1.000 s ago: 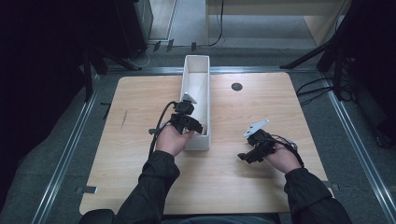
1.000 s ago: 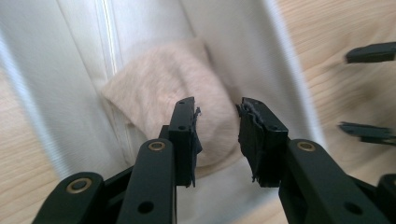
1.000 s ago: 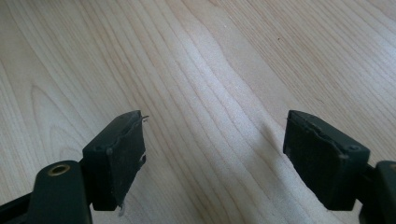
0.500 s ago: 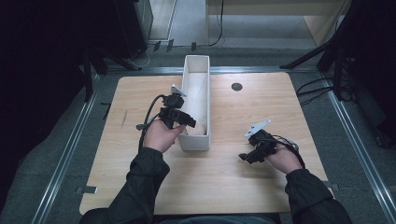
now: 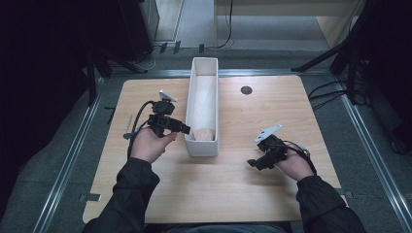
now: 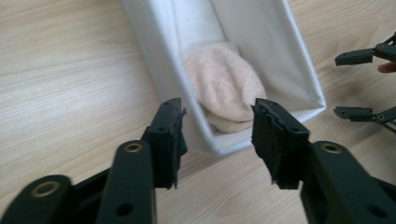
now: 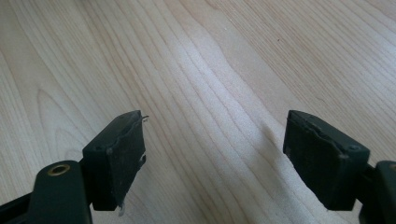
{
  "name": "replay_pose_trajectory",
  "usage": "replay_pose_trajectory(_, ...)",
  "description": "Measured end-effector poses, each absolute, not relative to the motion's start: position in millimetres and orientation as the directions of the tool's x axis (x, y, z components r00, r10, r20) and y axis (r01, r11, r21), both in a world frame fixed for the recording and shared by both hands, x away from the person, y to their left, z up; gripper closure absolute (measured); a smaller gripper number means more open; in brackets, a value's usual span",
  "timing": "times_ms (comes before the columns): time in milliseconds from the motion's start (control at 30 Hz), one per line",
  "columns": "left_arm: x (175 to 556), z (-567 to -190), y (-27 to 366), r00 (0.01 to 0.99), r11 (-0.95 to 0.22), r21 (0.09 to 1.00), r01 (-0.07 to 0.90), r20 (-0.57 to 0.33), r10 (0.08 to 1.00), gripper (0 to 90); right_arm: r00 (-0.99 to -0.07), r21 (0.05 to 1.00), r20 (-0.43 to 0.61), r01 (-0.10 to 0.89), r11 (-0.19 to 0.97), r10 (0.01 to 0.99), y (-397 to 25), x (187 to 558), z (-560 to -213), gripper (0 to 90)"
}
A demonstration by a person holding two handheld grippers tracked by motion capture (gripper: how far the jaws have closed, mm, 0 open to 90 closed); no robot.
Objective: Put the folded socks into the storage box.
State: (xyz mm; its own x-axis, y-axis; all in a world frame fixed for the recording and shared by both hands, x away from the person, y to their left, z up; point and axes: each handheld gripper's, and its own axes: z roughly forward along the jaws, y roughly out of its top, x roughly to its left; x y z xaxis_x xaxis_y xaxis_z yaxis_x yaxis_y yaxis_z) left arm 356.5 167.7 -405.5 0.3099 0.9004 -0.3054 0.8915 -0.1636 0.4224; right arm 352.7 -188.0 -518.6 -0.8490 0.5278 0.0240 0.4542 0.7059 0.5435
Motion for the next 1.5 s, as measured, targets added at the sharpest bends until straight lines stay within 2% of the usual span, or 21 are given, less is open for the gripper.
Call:
replay_pose_trajectory(333, 347.1, -413.4, 192.8, 0.324, -0.17, 0.443, 0.88, -0.297, 0.898, 47.3, -0.842, 0.55, 0.025, 0.462, 0.696, 0.539, -190.1, 353.0, -519.7, 20.7)
replay_pose_trajectory(700, 334.9, -436.5, 216.7, 0.34, -0.172, 0.478, 0.861, -0.289, 0.895, 43.7, -0.838, 0.558, 0.031, 0.467, 0.686, 0.545, -191.1, 354.9, -518.6, 20.7)
replay_pose_trajectory(833, 331.3, -446.9, 223.5, 0.324, -0.162, 0.466, 0.87, -0.293, 0.9, 43.8, -0.836, 0.561, 0.03, 0.468, 0.684, 0.548, -190.7, 356.5, -517.6, 20.7)
replay_pose_trajectory(967, 325.5, -453.6, 230.4, 0.325, -0.144, 0.508, 0.849, -0.288, 0.901, 46.1, -0.844, 0.564, 0.033, 0.458, 0.687, 0.535, -187.4, 357.8, -517.8, 20.7)
replay_pose_trajectory(1100, 320.2, -459.7, 236.3, 0.344, -0.155, 0.532, 0.832, -0.277, 0.897, 44.4, -0.849, 0.559, 0.033, 0.453, 0.694, 0.527, -183.9, 359.1, -517.8, 20.7)
replay_pose_trajectory(1500, 313.7, -486.0, 260.1, 0.328, -0.152, 0.487, 0.86, -0.298, 0.897, 42.8, -0.856, 0.573, 0.028, 0.437, 0.693, 0.517, -182.1, 362.8, -515.0, 20.7)
